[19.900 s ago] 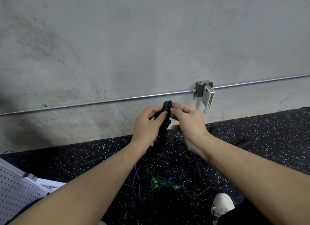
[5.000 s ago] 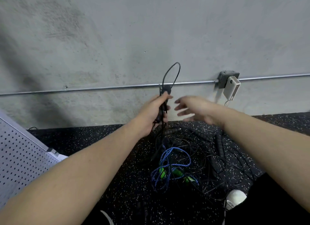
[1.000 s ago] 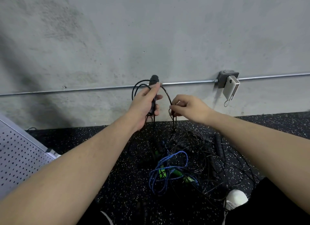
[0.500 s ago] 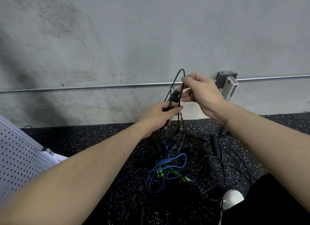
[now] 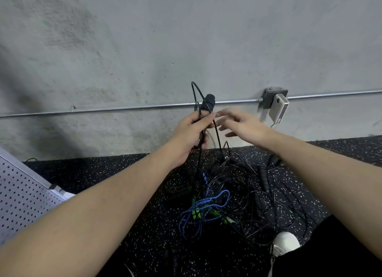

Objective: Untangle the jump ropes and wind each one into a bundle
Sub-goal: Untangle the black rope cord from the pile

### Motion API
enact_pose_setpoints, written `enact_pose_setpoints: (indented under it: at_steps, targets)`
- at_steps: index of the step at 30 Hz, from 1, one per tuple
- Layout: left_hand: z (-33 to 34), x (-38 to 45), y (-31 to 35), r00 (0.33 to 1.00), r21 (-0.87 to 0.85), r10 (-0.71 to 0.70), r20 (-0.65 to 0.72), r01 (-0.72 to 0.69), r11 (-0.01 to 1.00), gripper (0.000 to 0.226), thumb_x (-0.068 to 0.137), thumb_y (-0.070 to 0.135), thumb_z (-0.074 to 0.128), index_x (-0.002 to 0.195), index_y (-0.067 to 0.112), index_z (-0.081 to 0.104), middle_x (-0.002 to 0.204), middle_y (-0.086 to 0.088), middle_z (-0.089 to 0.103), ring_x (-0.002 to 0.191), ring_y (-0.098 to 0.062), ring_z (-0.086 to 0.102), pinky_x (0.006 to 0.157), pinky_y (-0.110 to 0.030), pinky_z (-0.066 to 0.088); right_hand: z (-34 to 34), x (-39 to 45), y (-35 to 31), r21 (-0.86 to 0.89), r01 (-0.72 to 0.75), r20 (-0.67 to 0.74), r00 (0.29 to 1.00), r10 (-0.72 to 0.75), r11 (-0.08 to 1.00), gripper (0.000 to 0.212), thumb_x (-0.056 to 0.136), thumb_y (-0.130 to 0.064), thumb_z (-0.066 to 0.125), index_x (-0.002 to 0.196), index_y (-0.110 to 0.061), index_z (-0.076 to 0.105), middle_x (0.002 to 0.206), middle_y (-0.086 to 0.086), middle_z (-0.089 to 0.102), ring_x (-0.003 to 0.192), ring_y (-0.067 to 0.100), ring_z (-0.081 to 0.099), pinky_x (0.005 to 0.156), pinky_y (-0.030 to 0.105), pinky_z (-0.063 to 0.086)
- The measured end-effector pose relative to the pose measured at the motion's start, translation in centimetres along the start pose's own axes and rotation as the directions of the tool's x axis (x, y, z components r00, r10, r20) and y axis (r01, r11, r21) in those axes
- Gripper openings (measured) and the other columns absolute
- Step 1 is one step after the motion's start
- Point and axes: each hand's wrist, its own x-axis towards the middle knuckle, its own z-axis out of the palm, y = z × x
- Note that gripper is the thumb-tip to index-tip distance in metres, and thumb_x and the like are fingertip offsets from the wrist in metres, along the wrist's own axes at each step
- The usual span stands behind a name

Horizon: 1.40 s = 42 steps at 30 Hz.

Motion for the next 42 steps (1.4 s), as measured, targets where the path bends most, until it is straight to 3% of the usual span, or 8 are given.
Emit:
enact_pose_setpoints:
  at_steps: [3,8,10,20,29,36,39,42]
  targets:
    - [-0.6,0.2,0.9,0.999,-0.107,0.027,-0.018,-0.028,0.994,0.009,0.097,0.023,0.068,0.1,0.018,0.075,0.081,0.0,0.06,0.052,-0.013,0.049,0.042,-0.024,0.038,0.6,-0.2,1.5,-0.293,0.037,0.255,0.966,0.041,0.955,0.013,0.096,-0.042,0.059,0.108,-0.044,0.06,0.119,-0.008,0.07,0.112,0.012,0.065,0.102,0.037,0.05]
    - [-1.2,0.3,1.1,0.996,-0.134,0.038,-0.081,-0.049,0.99,0.009,0.097,0.027,0.069,0.102,0.02,0.072,0.082,0.0,0.061,0.052,-0.012,0.048,0.046,-0.025,0.038,0.6,-0.2,0.8,-0.394,0.112,0.142,0.988,-0.06,0.912,0.017,0.104,-0.029,0.051,0.103,-0.02,0.066,0.074,-0.017,0.065,0.058,-0.008,0.056,0.06,0.014,0.043]
    - [-1.3,0.4,0.9,0.99,-0.116,0.022,-0.136,-0.039,0.992,0.01,0.097,0.03,0.07,0.101,0.021,0.07,0.084,0.0,0.06,0.051,-0.011,0.048,0.047,-0.026,0.039,0.6,-0.1,0.5,-0.378,0.109,0.11,0.991,-0.073,0.919,0.018,0.104,-0.028,0.051,0.105,-0.021,0.067,0.071,-0.012,0.066,0.054,-0.003,0.052,0.058,0.02,0.045]
    - [-0.4,0.2,-2.5,0.996,0.079,-0.079,-0.047,0.083,0.993,0.018,0.102,0.038,0.06,0.098,0.028,0.074,0.094,-0.005,0.066,0.053,-0.014,0.052,0.048,-0.027,0.041,0.7,0.2,-2.6,0.173,0.031,-0.074,0.997,-0.019,0.984,0.021,0.106,-0.019,0.047,0.111,-0.013,0.066,0.067,0.008,0.068,0.058,0.019,0.066,0.06,0.035,0.061]
    - [0.3,0.2,-4.2,0.988,0.263,-0.107,0.112,0.075,0.962,0.012,0.098,0.028,0.066,0.098,0.035,0.076,0.084,-0.001,0.064,0.054,-0.012,0.051,0.047,-0.026,0.041,-1.2,0.4,-2.7,0.619,0.014,-0.199,0.97,0.14,0.785,0.018,0.105,-0.021,0.048,0.111,-0.013,0.063,0.067,0.003,0.067,0.056,0.016,0.068,0.052,0.028,0.059]
    - [1.1,1.1,-3.9,0.998,0.22,-0.057,-0.025,0.061,0.974,0.007,0.096,0.029,0.071,0.095,0.023,0.069,0.085,0.002,0.062,0.054,-0.011,0.05,0.048,-0.027,0.043,-1.8,0.2,-1.5,0.75,-0.155,-0.102,0.933,0.344,0.643,0.034,0.109,-0.032,0.032,0.12,-0.007,0.051,0.094,0.016,0.072,0.073,0.027,0.071,0.066,0.04,0.062]
    - [1.6,1.5,-3.1,0.996,0.051,-0.071,-0.049,0.074,0.996,0.008,0.094,0.026,0.072,0.096,0.018,0.069,0.086,0.0,0.063,0.053,-0.011,0.05,0.045,-0.026,0.041,-1.8,-0.6,0.2,0.35,-0.341,-0.049,0.923,0.381,0.872,0.03,0.107,-0.023,0.031,0.127,-0.008,0.048,0.105,0.014,0.071,0.087,0.028,0.068,0.075,0.044,0.062]
    - [1.7,1.6,-2.1,0.996,-0.051,-0.076,-0.053,0.074,0.996,0.022,0.092,0.026,0.074,0.109,0.013,0.069,0.083,0.001,0.062,0.052,-0.011,0.05,0.043,-0.024,0.04,-1.3,-0.9,2.2,-0.309,-0.209,0.06,0.969,0.238,0.928,0.033,0.103,-0.02,0.044,0.135,-0.022,0.05,0.121,0.001,0.067,0.107,0.024,0.065,0.093,0.041,0.053]
